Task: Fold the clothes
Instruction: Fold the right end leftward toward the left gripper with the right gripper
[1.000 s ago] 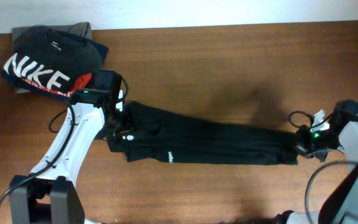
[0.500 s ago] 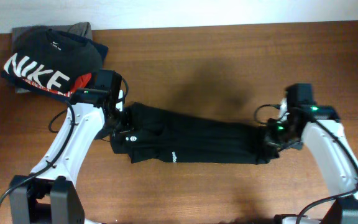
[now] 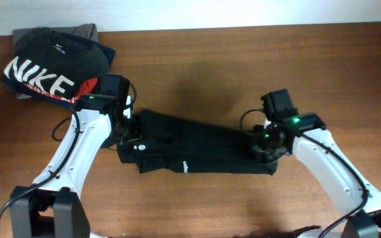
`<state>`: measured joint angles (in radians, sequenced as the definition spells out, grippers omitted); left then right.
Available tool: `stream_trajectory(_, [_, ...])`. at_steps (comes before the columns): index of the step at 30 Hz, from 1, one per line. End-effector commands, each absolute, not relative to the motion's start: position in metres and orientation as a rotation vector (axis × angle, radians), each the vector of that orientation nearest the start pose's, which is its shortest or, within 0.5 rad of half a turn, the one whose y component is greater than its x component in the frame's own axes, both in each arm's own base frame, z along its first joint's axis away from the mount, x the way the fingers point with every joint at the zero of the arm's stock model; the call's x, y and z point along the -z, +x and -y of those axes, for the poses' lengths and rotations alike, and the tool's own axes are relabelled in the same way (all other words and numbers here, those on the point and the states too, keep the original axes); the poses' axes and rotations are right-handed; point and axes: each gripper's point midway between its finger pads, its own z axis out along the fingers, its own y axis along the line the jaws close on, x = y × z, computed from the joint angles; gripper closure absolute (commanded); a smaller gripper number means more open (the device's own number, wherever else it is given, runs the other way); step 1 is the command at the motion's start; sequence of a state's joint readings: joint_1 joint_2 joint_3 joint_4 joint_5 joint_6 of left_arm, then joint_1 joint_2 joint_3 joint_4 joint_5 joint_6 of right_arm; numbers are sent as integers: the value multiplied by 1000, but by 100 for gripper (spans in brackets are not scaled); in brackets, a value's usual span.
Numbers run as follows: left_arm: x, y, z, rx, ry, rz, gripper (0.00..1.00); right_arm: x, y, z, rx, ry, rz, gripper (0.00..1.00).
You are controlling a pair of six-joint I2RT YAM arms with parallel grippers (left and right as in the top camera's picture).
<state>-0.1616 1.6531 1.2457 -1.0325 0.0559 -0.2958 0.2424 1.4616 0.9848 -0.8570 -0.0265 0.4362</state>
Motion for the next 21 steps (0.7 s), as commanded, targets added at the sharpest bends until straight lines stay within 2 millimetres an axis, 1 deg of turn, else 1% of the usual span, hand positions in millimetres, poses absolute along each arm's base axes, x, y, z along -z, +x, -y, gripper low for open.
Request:
stream_trajectory(1, [-91,316,63,139,-202,-3021,1,-68,276,-91,-171,288,-2926,79])
stream_trajectory(2, [-91,316,63,139,-203,-3022,1,-67,275,-94,-176,284,-2927,73])
stream_trajectory(3, [-91,316,63,139,-202,-3021,1,-67,274,-98,-181,268,-2929,62])
stream_trajectory(4, [-91,316,63,139,-203,-3022,1,-67,273,-101,-184,251,-2929,55])
stream_trajectory(8, [-91,316,63,139,-203,-3021,1,-69,275,-106,-195,234,-2918,54])
stream_trajectory(11, [-91,316,63,138,-203,-3022,1,-78,280,-107,-210,237,-2906,55])
stream_trajectory(14, [-91,316,63,139,-202,-3021,1,-99,287,-103,-212,256,-2893,56])
stream_trajectory(17, [-91,316,63,139,-202,-3022,1,-128,297,-92,-206,266,-2869,55])
stream_trajectory(18, [-91,316,63,139,-203,-3022,1,-136,300,-88,-203,255,-2862,53])
stream_trajectory(20, [-91,316,63,139,-203,-3022,1,-145,303,-81,-195,232,-2858,53])
stream_trajectory(21, [-91,316,63,139,-203,-3022,1,-146,304,-78,-200,216,-2859,58])
